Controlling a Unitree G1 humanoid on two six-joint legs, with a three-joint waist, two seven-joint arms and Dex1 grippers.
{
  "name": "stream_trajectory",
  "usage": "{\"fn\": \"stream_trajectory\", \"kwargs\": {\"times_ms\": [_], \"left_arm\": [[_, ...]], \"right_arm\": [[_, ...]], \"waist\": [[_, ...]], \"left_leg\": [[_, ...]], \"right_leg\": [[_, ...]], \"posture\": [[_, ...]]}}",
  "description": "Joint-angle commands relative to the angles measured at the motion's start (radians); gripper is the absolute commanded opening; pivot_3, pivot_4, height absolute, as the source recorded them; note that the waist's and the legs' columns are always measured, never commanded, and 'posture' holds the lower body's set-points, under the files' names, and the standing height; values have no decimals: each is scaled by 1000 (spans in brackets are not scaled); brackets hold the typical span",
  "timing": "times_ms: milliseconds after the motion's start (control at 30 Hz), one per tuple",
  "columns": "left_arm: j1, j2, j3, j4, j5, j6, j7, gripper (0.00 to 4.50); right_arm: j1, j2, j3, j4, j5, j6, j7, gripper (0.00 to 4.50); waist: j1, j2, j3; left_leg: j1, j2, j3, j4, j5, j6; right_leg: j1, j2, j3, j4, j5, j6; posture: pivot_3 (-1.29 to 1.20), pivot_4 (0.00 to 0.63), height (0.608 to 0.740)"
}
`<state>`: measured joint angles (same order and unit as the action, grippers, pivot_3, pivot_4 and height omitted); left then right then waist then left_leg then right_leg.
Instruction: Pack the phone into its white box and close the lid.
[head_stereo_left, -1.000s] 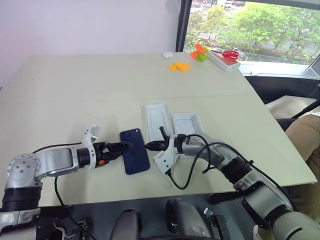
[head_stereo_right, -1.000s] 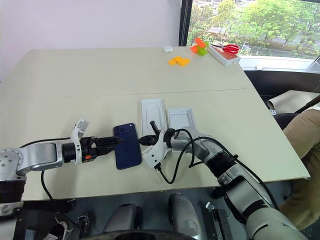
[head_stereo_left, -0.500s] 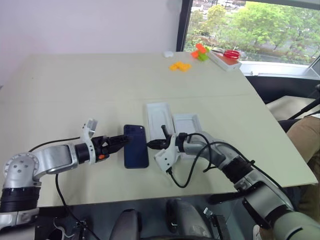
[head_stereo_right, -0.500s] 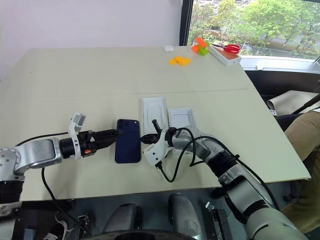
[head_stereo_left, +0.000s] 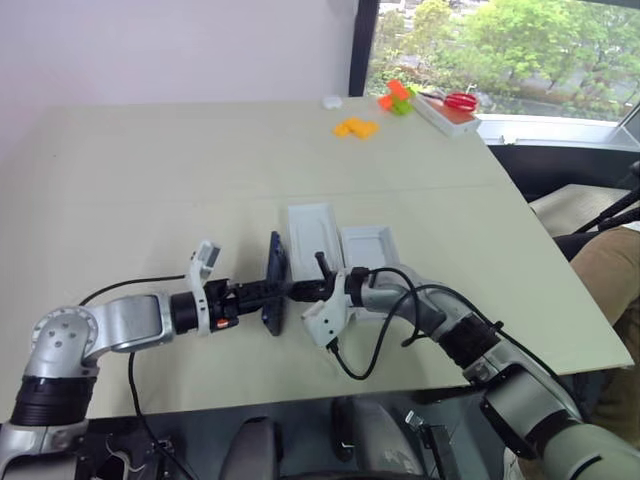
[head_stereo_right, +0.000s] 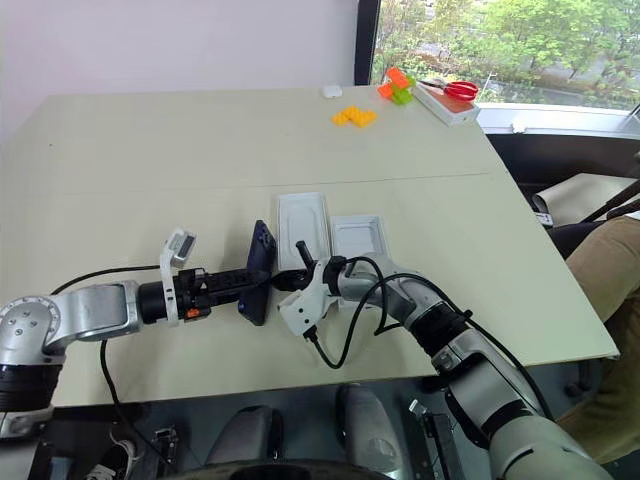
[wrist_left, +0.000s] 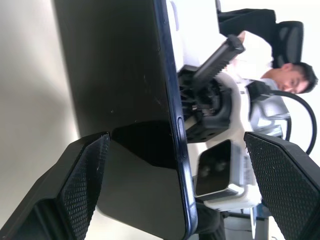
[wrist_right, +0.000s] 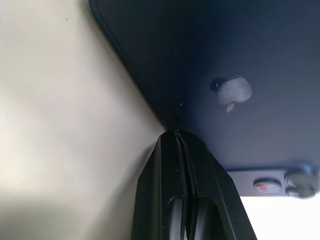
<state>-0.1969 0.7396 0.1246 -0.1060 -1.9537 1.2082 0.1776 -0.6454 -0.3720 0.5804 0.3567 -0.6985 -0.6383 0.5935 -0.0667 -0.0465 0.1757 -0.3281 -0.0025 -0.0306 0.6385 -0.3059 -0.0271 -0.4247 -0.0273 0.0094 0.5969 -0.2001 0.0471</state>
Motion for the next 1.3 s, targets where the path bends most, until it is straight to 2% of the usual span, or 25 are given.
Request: {"fn": "stream_trajectory", "kwargs": {"times_ms": [33,233,300,333,567,600,800,867,1033,1067,1133,1300], "left_arm": [[4,18,15,9,-18,-22,3,4500],[25,47,10,20,-18,-19,-7,4500],[29,48,2,33,-18,-26,-2,3993],[29,47,0,36,-18,-29,-1,3671],[58,54,-4,46,-18,-31,-3,211],[61,56,-5,51,-18,-33,-4,97],[95,53,17,48,-18,-19,-63,97],[113,74,42,46,-18,7,-132,97],[135,106,144,74,-18,27,-272,97],[123,94,171,86,-18,30,-307,32],[106,79,198,96,-18,26,-333,0],[41,50,153,89,-18,-29,-236,0]], "right_arm": [[26,8,36,4,0,5,5,62],[27,6,35,-3,11,9,10,62],[31,4,37,-8,13,6,14,0],[33,4,37,-11,14,7,16,0],[44,0,39,-25,10,12,18,0],[45,-1,38,-25,10,14,17,0],[58,-23,26,-59,48,19,50,0],[87,-29,1,-101,143,61,113,0],[200,-54,-108,-330,580,354,366,0],[211,-60,-152,-395,706,479,410,252],[209,-72,-218,-473,839,625,446,893],[160,-143,-360,-525,985,809,480,3354]], "waist": [[0,0,0],[-3,0,0],[-1,0,0],[-1,0,0],[-1,1,0],[0,0,0],[1,1,0],[4,2,1],[27,9,9],[31,13,13],[39,17,16],[54,17,17]], "left_leg": [[-1,0,0,0,0,0],[-8,1,0,1,0,0],[-9,1,0,1,0,0],[-9,1,0,1,0,0],[-9,1,0,1,0,0],[-10,1,0,1,0,0],[-10,1,1,1,0,0],[-10,1,0,1,0,0],[-17,0,1,2,0,0],[-23,0,1,4,0,0],[-31,-1,0,10,0,0],[-30,-3,0,12,0,0]], "right_leg": [[-1,0,0,0,0,0],[-6,-1,0,-1,1,-1],[-7,-1,0,0,2,-3],[-7,-1,0,0,2,-3],[-8,-1,0,-1,1,-2],[-8,-1,0,-1,1,-3],[-8,-1,0,-1,1,-3],[-8,-1,0,-1,1,-3],[-14,-2,0,-1,3,-5],[-18,-3,-1,0,3,-5],[-23,-4,-3,0,4,-6],[-21,-8,-5,-1,4,-5]], "posture": [[0,150,740],[0,150,740],[0,150,740],[0,150,740],[0,150,740],[0,150,740],[0,150,740],[0,150,740],[0,150,740],[0,150,740],[0,150,740],[0,150,740]]}}
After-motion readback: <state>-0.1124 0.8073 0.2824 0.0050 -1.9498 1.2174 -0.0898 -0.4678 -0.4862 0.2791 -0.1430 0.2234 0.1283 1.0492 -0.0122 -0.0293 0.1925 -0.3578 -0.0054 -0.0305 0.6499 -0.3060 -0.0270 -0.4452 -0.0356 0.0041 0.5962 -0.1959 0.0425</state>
